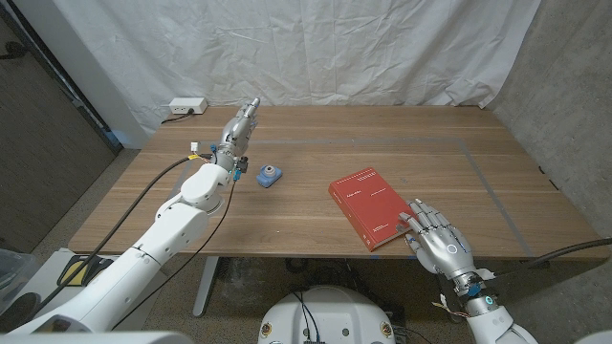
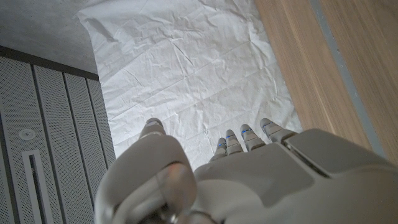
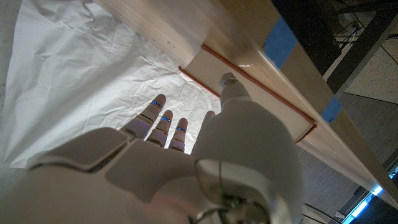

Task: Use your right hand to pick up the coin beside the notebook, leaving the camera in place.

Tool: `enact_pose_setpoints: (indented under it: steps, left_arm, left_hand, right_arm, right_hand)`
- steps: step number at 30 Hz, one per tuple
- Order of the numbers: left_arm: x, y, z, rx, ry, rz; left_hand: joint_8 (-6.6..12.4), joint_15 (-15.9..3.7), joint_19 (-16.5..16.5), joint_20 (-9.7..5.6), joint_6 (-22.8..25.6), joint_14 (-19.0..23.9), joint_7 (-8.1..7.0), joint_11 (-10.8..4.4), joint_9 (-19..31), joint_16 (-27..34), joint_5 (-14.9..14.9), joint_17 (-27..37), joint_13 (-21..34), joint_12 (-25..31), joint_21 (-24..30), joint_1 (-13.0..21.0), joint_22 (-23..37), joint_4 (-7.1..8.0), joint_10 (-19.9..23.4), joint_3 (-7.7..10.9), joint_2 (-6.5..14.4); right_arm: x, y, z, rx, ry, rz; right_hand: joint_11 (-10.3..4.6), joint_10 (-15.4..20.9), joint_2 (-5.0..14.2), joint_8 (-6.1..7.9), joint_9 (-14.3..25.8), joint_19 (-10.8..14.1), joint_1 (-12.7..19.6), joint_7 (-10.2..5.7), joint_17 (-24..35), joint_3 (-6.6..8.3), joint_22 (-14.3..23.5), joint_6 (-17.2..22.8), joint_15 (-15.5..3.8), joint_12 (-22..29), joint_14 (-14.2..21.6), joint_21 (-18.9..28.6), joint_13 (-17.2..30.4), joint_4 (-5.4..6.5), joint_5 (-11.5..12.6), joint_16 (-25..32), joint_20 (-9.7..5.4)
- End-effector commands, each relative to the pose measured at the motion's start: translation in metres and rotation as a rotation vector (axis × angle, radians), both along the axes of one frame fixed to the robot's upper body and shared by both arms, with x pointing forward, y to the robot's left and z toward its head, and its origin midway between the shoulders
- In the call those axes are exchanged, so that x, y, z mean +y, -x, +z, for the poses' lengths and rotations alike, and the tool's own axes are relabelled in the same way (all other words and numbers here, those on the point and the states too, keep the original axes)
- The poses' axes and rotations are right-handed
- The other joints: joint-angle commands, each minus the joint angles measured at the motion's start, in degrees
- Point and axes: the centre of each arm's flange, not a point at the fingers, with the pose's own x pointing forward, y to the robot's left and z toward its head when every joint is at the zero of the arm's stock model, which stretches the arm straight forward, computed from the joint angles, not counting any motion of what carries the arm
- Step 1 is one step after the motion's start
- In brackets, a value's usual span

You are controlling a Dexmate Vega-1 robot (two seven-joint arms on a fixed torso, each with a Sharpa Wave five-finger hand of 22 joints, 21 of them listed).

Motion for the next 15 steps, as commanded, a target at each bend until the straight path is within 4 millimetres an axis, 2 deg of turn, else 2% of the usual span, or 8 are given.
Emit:
enact_pose_setpoints:
  steps: [1, 6, 12, 15]
  left_arm:
    - [-0.0004, -0.0041, 0.0000, 0.008, -0.001, -0.003]
    - [-0.0013, -0.0056, 0.0005, 0.010, 0.000, -0.005]
    - [-0.0034, -0.0089, 0.0006, 0.013, -0.003, -0.017]
    - [-0.0052, -0.0094, 0.0025, 0.010, -0.007, -0.021]
  left_hand:
    - [0.22, -0.14, -0.5, -0.69, -0.5, -0.6, -0.21, -0.14, 0.1, 0.0, -0.2, 0.1, 0.3, 0.0, 0.0, 0.5, 0.1, -0.08, -0.1, -0.21, 0.1]
    - [0.22, -0.14, -0.5, -0.67, -0.5, -0.5, -0.25, -0.24, 0.1, 0.0, -0.2, 0.1, 0.3, 0.0, 0.0, 0.5, 0.1, -0.09, -0.2, -0.22, 0.1]
    - [0.20, -0.14, -0.5, -0.65, -0.5, -0.6, -0.26, -0.15, 0.1, 0.0, -0.2, 0.1, 0.3, 0.0, 0.0, 0.6, 0.1, -0.12, -0.2, -0.24, 0.2]
    - [0.20, -0.13, -0.5, -0.65, -0.5, -0.6, -0.28, -0.21, 0.1, 0.0, -0.2, 0.1, 0.3, 0.0, 0.0, 0.6, 0.1, -0.13, -0.3, -0.24, 0.2]
  right_arm:
    - [0.0021, -0.0001, -0.0006, 0.005, 0.011, 0.024]
    - [0.0035, 0.0009, -0.0013, 0.002, 0.011, 0.029]
    - [0.0064, 0.0039, -0.0054, 0.001, 0.008, 0.026]
    - [0.0063, 0.0063, -0.0060, -0.002, 0.010, 0.019]
  right_hand:
    - [-0.91, -0.3, 1.73, 2.51, 0.9, -0.1, 2.4, -0.60, 0.1, 1.63, 0.2, 4.1, -1.68, 0.2, -0.2, 0.4, 0.3, -0.75, -0.2, 0.2, -1.48]
    - [-1.69, -0.1, 3.04, 3.88, 1.3, -0.3, 4.7, -0.76, 0.1, 2.91, 0.2, 6.6, -2.20, 0.3, -0.2, 0.5, 0.3, -1.40, -0.6, 0.3, -2.16]
    - [-1.76, 0.3, 3.16, 4.05, 1.1, -0.2, 5.3, -0.77, 0.1, 3.19, 0.3, 7.2, -2.34, 0.5, -0.2, 0.7, 0.3, -1.45, -0.9, 0.4, -2.19]
    - [-1.29, 0.3, 2.27, 3.71, 0.8, 0.0, 4.6, -0.77, 0.1, 2.58, 0.2, 6.6, -2.07, 0.6, -0.1, 0.8, 0.3, -1.02, -1.5, 0.4, -1.90]
